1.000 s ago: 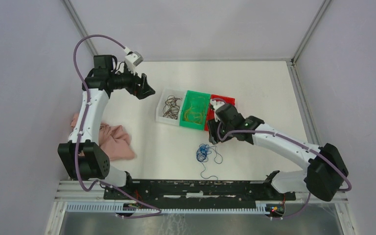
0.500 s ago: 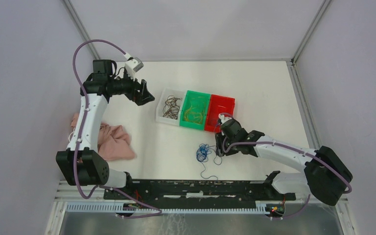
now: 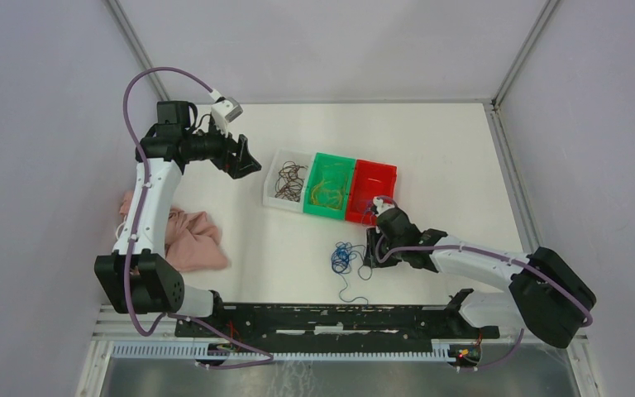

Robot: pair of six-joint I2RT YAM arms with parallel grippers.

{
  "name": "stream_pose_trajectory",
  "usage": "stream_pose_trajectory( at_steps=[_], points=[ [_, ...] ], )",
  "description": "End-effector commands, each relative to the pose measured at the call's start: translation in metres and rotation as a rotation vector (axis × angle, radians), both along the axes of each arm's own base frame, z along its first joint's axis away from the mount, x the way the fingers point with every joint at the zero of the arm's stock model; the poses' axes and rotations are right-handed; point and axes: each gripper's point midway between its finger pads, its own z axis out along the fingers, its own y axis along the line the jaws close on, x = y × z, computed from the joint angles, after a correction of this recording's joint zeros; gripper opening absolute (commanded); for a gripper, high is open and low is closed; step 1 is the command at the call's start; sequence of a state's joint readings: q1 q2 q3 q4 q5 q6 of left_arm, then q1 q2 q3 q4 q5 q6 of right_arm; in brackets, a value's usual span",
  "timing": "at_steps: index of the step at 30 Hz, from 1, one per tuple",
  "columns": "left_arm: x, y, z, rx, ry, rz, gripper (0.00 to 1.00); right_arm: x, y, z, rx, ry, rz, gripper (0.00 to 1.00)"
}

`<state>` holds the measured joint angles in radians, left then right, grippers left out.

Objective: Untangle the cables

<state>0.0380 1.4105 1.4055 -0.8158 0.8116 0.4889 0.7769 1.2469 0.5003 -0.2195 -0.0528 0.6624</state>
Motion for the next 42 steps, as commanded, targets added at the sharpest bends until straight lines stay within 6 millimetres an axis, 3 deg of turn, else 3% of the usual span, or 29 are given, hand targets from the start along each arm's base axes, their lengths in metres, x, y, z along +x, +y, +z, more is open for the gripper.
stream_pose_trajectory(
  at_steps=[1,4,7,18,22,29,42],
  points=[
    [-0.003,0.001,0.023,0.008,-0.081,-0.006,0.99,0.012,0.011,0.017,0.049,-0.045,-0.022,0.44],
    [-0.004,0.001,0.024,0.006,-0.081,-0.007,0.99,0.019,0.010,0.032,0.052,-0.097,-0.032,0.49],
    [-0.005,0.000,0.024,0.000,-0.076,-0.010,0.99,0.026,0.004,0.036,0.015,-0.126,-0.047,0.44],
    [-0.005,-0.001,0.025,-0.008,-0.074,-0.014,0.99,0.038,0.010,0.015,-0.006,-0.120,-0.089,0.33],
    [-0.005,-0.001,0.024,-0.010,-0.072,-0.015,0.99,0.034,0.018,0.011,0.017,-0.101,-0.067,0.41],
    [-0.005,-0.002,0.025,-0.017,-0.069,-0.018,0.99,0.044,0.021,0.034,0.010,-0.152,-0.071,0.46],
    [-0.008,-0.002,0.023,-0.012,-0.069,-0.017,0.99,0.041,0.024,0.001,-0.050,-0.109,-0.084,0.23]
  ],
)
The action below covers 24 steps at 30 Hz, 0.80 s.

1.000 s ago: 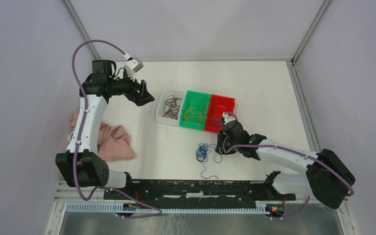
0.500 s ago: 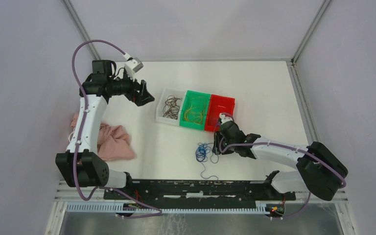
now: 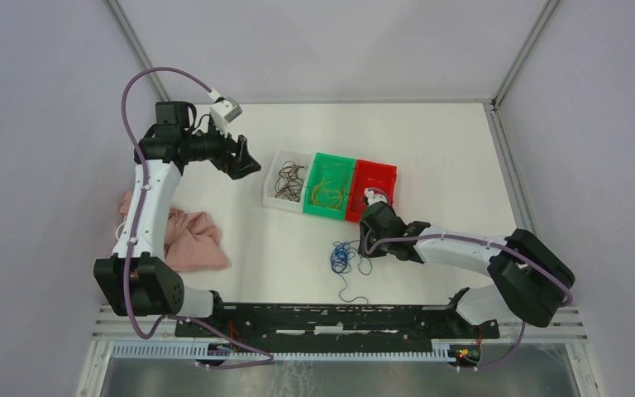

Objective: Untangle the cables

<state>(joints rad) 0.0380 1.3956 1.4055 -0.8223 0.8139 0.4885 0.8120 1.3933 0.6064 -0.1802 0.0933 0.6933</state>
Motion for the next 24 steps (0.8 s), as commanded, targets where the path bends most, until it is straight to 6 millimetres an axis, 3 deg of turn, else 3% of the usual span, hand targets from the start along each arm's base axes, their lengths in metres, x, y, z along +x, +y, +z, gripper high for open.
stream_pose_trajectory(
  at_steps=[1,4,7,12,15,24],
  points=[
    [-0.005,-0.002,0.019,-0.010,-0.061,-0.016,0.99,0.006,0.011,0.002,0.019,-0.037,-0.006,0.21],
    [-0.006,-0.002,0.018,-0.013,-0.058,-0.017,0.99,0.006,0.011,0.009,0.027,-0.051,-0.007,0.10],
    [-0.009,-0.003,0.020,-0.020,-0.062,-0.021,0.99,0.010,0.014,0.039,0.069,-0.100,-0.001,0.00],
    [-0.024,-0.010,0.024,-0.025,-0.085,-0.101,0.99,0.015,0.031,0.122,0.217,-0.221,0.064,0.00],
    [-0.041,-0.018,0.023,-0.023,-0.103,-0.185,0.99,0.009,0.047,0.162,0.317,-0.245,0.138,0.00],
    [-0.108,-0.064,-0.001,0.004,-0.093,-0.430,0.99,-0.006,0.102,0.251,0.586,-0.278,0.326,0.00]
  ],
)
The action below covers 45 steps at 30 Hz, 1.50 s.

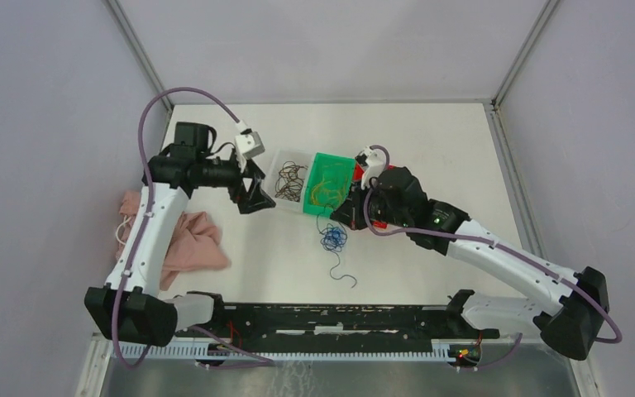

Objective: Untangle the cables

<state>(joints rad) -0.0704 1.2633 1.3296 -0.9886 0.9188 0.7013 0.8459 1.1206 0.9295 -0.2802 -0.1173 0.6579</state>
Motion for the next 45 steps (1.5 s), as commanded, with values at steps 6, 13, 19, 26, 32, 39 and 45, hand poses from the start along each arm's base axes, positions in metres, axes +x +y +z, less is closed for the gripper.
stream_pose_trajectory(
  at_steps=[6,13,19,26,32,39,45],
  points=[
    [-0.051,-0.055,-0.001,-0.021,-0.118,-0.141,0.99,-0.015,0.063,0.093,0.271,-0.056,0.227,0.00],
    [-0.042,-0.064,0.021,-0.084,-0.294,-0.068,0.97,-0.024,0.086,0.107,0.335,-0.036,0.289,0.00],
    [-0.044,-0.066,0.026,-0.071,-0.414,-0.127,0.91,-0.032,0.098,0.110,0.368,-0.009,0.328,0.00],
    [-0.043,-0.068,0.023,-0.050,-0.504,-0.165,0.47,-0.039,0.101,0.115,0.399,0.007,0.347,0.01],
    [-0.043,-0.075,0.048,-0.128,-0.502,-0.135,0.15,-0.049,0.102,0.111,0.447,0.056,0.376,0.38],
    [-0.055,-0.079,0.080,-0.195,-0.539,-0.159,0.06,-0.050,0.079,0.110,0.450,0.036,0.315,0.52],
    [-0.068,-0.076,0.097,-0.210,-0.654,-0.213,0.05,-0.032,0.041,0.120,0.449,-0.037,0.159,0.55]
  ],
)
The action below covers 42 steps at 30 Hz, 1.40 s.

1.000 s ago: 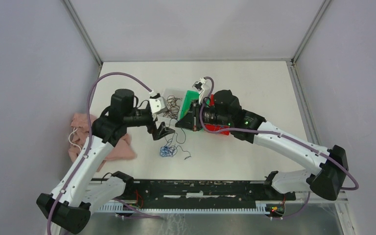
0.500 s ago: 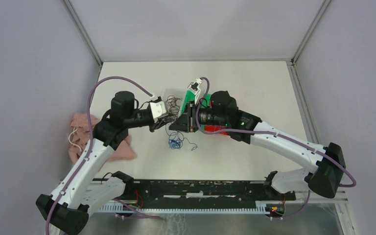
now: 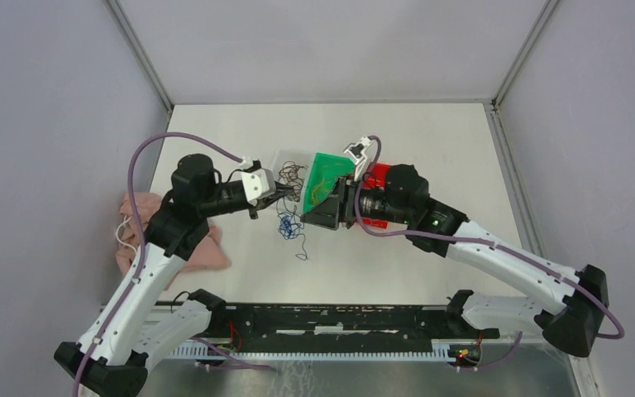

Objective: Untangle the cables

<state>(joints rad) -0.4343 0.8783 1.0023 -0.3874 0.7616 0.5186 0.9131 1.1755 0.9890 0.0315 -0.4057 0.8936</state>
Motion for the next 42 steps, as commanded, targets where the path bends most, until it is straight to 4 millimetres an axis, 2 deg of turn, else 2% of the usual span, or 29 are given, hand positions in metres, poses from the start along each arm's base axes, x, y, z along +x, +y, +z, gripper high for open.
stream_pose_trajectory(
  at_steps=[1,4,7,10,16,23,27,31,37,42],
  points=[
    [-0.017,-0.003,0.045,-0.068,-0.166,-0.073,0.05,0.021,-0.033,0.031,0.055,-0.088,-0.177,0.57],
    [-0.021,-0.004,0.051,-0.083,-0.179,-0.092,0.03,0.035,-0.049,0.027,0.019,-0.115,-0.275,0.60],
    [-0.025,-0.006,0.053,-0.090,-0.173,-0.116,0.03,0.044,-0.052,0.023,-0.027,-0.136,-0.315,0.60],
    [-0.028,-0.008,0.057,-0.107,-0.169,-0.130,0.03,0.049,-0.041,0.017,-0.060,-0.141,-0.282,0.63],
    [-0.027,-0.013,0.062,-0.131,-0.140,-0.136,0.03,0.044,-0.003,0.016,-0.047,-0.184,-0.162,0.69],
    [-0.028,-0.019,0.062,-0.150,-0.087,-0.148,0.03,0.045,0.028,0.015,-0.051,-0.227,-0.118,0.71],
    [-0.030,-0.022,0.066,-0.161,-0.067,-0.158,0.03,0.047,0.042,0.007,-0.070,-0.237,-0.102,0.73],
    [-0.033,-0.024,0.074,-0.175,-0.056,-0.166,0.03,0.049,0.048,-0.004,-0.076,-0.242,-0.106,0.75],
    [-0.041,-0.025,0.084,-0.204,-0.021,-0.187,0.03,0.060,0.047,-0.022,-0.091,-0.233,-0.169,0.76],
    [-0.048,-0.025,0.095,-0.235,0.000,-0.203,0.03,0.060,0.048,-0.034,-0.097,-0.218,-0.169,0.74]
  ],
)
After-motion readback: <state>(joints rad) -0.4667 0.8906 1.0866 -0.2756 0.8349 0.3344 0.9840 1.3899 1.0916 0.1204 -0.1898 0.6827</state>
